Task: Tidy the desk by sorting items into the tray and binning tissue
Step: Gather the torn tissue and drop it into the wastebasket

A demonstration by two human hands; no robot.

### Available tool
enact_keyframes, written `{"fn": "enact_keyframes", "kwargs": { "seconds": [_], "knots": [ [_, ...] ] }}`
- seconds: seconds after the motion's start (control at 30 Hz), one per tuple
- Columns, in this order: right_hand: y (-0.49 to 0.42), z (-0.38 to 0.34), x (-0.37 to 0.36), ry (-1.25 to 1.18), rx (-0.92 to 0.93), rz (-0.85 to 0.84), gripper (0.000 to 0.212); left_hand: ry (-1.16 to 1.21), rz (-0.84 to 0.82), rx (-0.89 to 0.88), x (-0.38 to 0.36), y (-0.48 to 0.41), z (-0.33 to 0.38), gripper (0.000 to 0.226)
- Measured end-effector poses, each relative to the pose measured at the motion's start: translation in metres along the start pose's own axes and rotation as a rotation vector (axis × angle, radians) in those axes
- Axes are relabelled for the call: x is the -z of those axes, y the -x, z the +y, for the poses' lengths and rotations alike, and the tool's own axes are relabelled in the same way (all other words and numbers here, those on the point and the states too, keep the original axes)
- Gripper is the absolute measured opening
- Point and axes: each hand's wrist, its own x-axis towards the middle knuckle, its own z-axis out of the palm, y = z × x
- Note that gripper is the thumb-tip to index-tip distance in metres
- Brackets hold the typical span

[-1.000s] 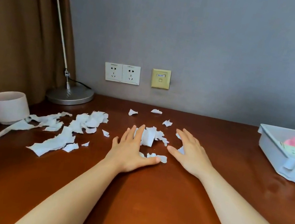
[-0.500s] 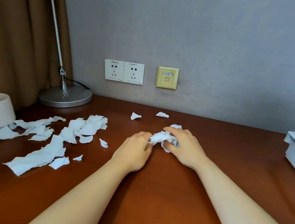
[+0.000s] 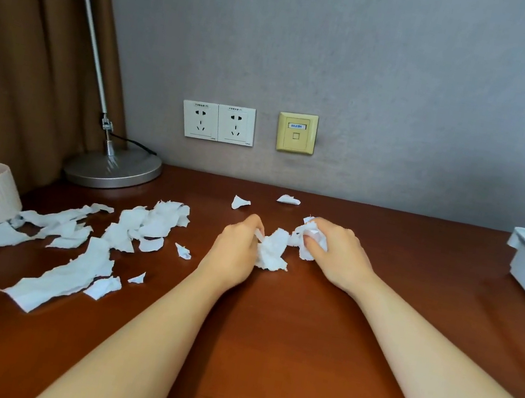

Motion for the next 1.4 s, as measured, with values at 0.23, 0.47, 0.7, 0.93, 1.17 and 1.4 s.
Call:
{"fn": "enact_keyframes", "kwargs": {
  "seconds": [0.23, 0.47, 0.7, 0.93, 1.17, 1.4],
  "knots": [
    [-0.002, 0.007, -0.001, -0.154, -0.005, 0.025, 0.032, 0.258, 0.043, 0.025, 0.006, 0.004, 0.004, 0.039],
    [0.000, 0.002, 0.002, -0.265, -0.040, 0.097, 0.053, -0.264, -0.110, -0.114, -0.003, 0.005, 0.005, 0.029],
    [-0.002, 0.007, 0.010, -0.541, -0.152, 0.201, 0.032, -0.155, 0.036, -0.163, -0.002, 0.006, 0.004, 0.017],
    [0.002, 0.019, 0.019, -0.782, -0.282, 0.353, 0.032, -0.044, 0.164, -0.124, 0.000, 0.004, 0.001, 0.028],
    [0.031, 0.022, 0.030, -0.916, -0.384, 0.418, 0.047, 0.091, 0.322, -0.215, 0.006, 0.023, 0.015, 0.039],
    [0.074, 0.019, 0.044, -0.884, -0.428, 0.413, 0.033, 0.271, 0.295, -0.299, 0.004, 0.063, 0.043, 0.047]
  ]
}}
